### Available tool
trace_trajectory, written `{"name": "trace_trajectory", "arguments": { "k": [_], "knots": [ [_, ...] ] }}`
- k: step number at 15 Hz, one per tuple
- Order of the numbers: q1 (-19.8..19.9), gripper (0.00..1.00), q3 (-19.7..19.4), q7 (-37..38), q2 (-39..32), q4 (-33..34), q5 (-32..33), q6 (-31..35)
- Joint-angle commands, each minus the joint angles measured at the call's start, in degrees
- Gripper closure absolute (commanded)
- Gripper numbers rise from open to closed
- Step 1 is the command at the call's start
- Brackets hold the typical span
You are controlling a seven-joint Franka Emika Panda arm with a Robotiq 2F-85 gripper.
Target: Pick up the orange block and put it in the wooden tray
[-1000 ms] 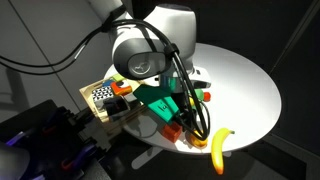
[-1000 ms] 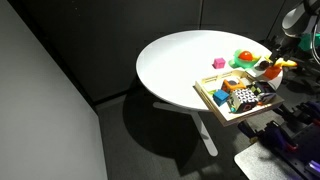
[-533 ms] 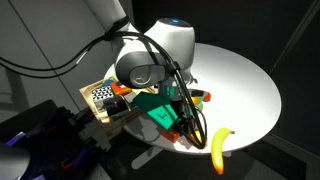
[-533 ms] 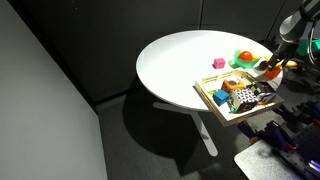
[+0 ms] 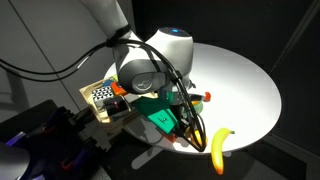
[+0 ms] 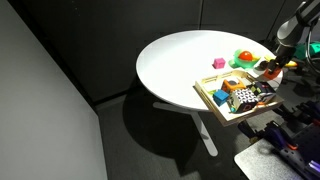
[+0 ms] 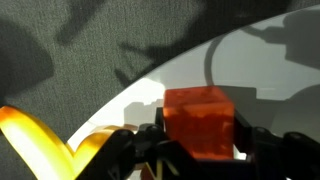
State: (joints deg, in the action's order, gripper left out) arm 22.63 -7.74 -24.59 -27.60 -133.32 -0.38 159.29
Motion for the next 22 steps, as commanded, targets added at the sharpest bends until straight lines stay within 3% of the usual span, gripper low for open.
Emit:
{"name": "trace_trajectory", "arguments": {
  "k": [1,4,12,22],
  "knots": [
    [-1.7,0.66,-1.5,2.1,1.3,-1.1,3.4,1.8],
    [-3.7,0.7,-3.5,3.7,3.8,-2.4,6.2,0.0],
    [-11.7,0.7,-9.0,13.3,11.0,-5.5,14.6,-3.5],
    [-19.5,0.7,-7.6,28.0,18.0,-7.7,24.4,-7.9]
  ]
}}
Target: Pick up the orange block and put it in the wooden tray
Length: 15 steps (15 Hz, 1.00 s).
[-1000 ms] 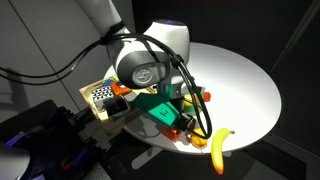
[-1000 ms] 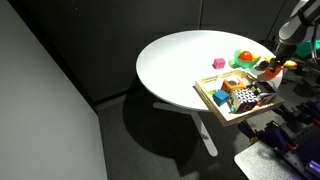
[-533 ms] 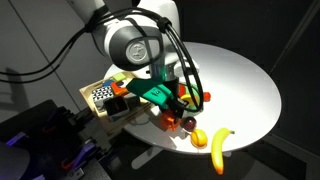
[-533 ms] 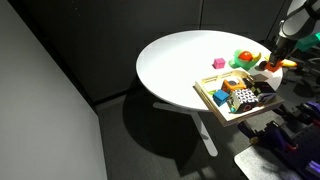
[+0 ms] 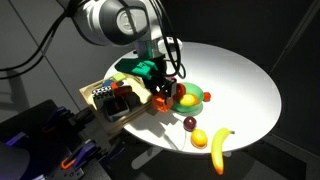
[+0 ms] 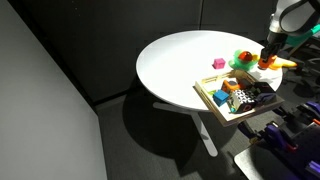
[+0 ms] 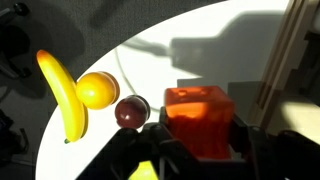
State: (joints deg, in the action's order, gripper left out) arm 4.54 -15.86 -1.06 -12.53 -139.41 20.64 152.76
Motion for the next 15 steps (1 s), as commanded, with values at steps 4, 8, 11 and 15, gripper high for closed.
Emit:
{"name": "trace_trajectory", "arguments": {
  "k": [4,8,11,15],
  "knots": [
    [-3.0,0.7,2.1,8.1,2.8,-2.0,5.1,-1.2],
    [-4.4,0.7,3.6,11.2,2.8,-2.3,5.6,-1.3],
    [-5.4,0.7,4.3,13.2,3.0,-2.6,5.8,-1.4],
    [-6.7,0.22,4.4,16.2,2.9,-3.2,7.8,-1.0]
  ]
}}
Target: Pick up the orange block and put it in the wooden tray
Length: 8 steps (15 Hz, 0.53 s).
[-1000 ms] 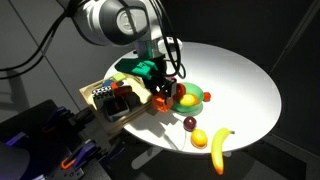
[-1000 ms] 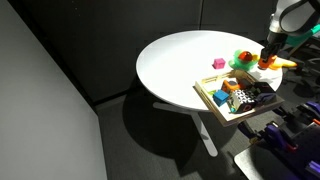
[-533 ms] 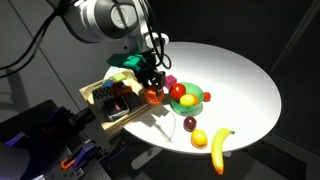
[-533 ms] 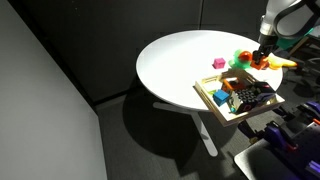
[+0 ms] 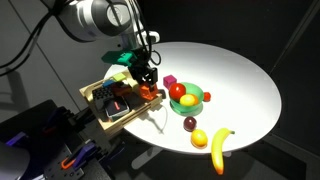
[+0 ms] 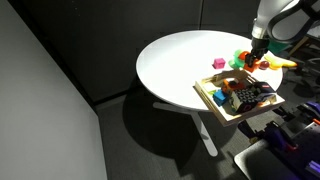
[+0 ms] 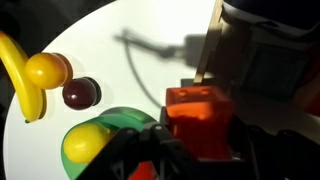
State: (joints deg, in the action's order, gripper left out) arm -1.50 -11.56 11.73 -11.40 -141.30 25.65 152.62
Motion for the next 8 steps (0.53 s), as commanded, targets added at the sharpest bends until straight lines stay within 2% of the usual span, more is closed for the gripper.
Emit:
{"name": "trace_trajectory", "arguments": {
  "k": [1,4,8],
  "knots": [
    [-1.0,0.2,0.0,4.2,1.8,-1.5,3.6,-0.6],
    [-1.2,0.0,-0.1,5.7,2.9,-2.9,5.7,-0.2],
    [0.4,0.0,0.8,3.0,6.1,-5.9,3.2,0.6]
  ]
}}
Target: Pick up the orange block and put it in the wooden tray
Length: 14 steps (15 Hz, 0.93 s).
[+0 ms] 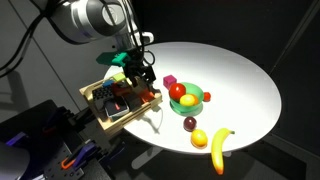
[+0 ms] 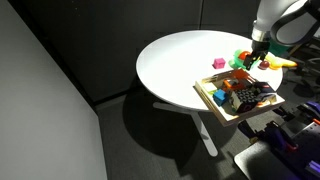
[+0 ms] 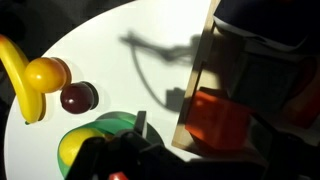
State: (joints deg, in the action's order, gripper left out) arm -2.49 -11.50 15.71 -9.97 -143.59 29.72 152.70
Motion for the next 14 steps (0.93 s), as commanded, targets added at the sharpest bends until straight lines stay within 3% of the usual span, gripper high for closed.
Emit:
{"name": "trace_trajectory", "arguments": {
  "k": [1,8,14],
  "knots": [
    [1.8,0.0,1.0,-1.7,5.6,-4.4,-1.7,0.7],
    [4.6,0.0,2.8,-4.7,13.2,-8.7,-9.5,-1.7],
    [6.0,0.0,4.4,-8.3,19.5,-9.7,-14.6,-11.0]
  ]
}}
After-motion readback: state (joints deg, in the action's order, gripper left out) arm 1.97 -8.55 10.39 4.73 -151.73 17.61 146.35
